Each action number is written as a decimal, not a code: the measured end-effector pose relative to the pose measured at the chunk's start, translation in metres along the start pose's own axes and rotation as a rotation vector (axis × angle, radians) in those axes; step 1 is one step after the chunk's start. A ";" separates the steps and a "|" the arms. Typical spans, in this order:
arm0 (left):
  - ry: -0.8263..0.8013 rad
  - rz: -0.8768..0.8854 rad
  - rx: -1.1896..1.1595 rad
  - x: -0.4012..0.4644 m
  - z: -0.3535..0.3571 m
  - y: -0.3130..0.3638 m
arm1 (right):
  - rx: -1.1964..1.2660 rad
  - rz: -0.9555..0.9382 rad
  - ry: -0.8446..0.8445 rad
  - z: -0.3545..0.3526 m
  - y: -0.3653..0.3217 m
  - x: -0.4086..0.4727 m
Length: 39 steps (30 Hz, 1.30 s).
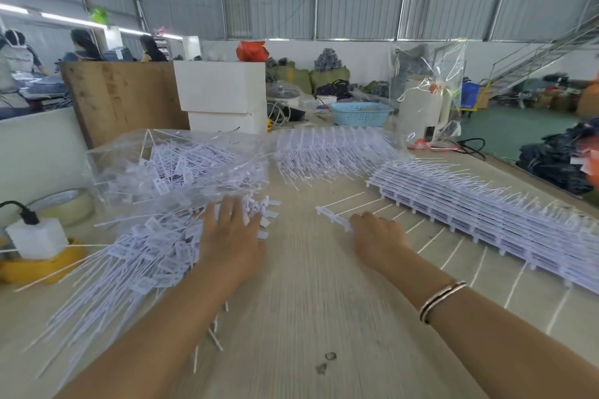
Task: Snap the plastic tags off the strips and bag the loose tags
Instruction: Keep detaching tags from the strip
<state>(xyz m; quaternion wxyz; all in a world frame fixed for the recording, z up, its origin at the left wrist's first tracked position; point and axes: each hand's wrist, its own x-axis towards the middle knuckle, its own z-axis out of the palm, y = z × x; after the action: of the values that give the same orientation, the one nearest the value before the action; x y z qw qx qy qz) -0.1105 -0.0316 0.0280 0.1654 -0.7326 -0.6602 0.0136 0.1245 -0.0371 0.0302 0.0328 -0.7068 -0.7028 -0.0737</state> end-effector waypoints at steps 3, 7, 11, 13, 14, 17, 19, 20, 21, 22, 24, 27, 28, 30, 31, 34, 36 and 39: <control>0.180 0.174 -0.127 0.001 -0.011 0.023 | 0.163 -0.025 -0.064 -0.008 -0.017 -0.001; -0.163 -0.004 -1.004 0.012 -0.026 0.052 | 0.377 -0.054 -0.081 -0.023 -0.042 0.003; -0.377 -0.207 -1.432 0.030 -0.021 0.068 | 0.540 -0.085 -0.165 -0.044 -0.054 -0.001; -0.319 -0.239 -1.507 0.034 -0.016 0.071 | 0.692 -0.095 -0.252 -0.048 -0.054 -0.007; -0.292 -0.235 -1.486 0.035 -0.016 0.071 | 0.787 -0.094 -0.307 -0.049 -0.052 -0.009; -0.263 -0.198 -1.407 0.039 -0.019 0.068 | 0.951 -0.018 -0.357 -0.053 -0.043 -0.007; -0.272 -0.180 -1.417 0.041 -0.025 0.064 | 0.942 0.032 -0.110 -0.061 -0.031 0.003; -0.290 -0.166 -1.382 0.042 -0.030 0.063 | 0.894 0.058 0.055 -0.064 -0.022 0.010; -0.329 -0.132 -1.333 0.043 -0.034 0.063 | 0.840 0.075 0.201 -0.065 -0.013 0.015; -0.372 -0.084 -1.288 0.044 -0.037 0.063 | 0.773 0.083 0.286 -0.063 -0.005 0.020; -0.425 -0.019 -1.253 0.043 -0.042 0.066 | 0.626 0.085 0.206 -0.053 0.006 0.022; -0.409 -0.014 -1.314 0.038 -0.038 0.071 | 0.838 0.035 -0.071 -0.028 0.010 0.015; -0.408 -0.023 -1.334 0.035 -0.035 0.073 | 0.988 0.027 -0.117 -0.022 0.011 0.011; -0.409 -0.026 -1.346 0.031 -0.027 0.077 | 1.153 0.042 -0.129 -0.013 0.013 0.007; -0.399 -0.012 -1.333 0.030 -0.023 0.079 | 1.184 0.057 -0.134 -0.009 0.015 0.007; -0.346 0.032 -1.338 0.028 -0.015 0.082 | 1.228 0.091 -0.240 -0.007 0.015 0.010; -0.342 0.064 -1.382 0.026 -0.013 0.081 | 1.169 0.091 -0.307 -0.008 0.018 0.012; -0.358 0.083 -1.418 0.021 -0.013 0.081 | 1.082 -0.037 -0.306 -0.005 0.023 0.012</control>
<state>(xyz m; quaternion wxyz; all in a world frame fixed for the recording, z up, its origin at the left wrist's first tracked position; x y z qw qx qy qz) -0.0268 -0.0197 0.0231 -0.4596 -0.6746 -0.4988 -0.2914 0.1471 -0.0263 0.0384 0.2870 -0.5795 -0.6494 0.4001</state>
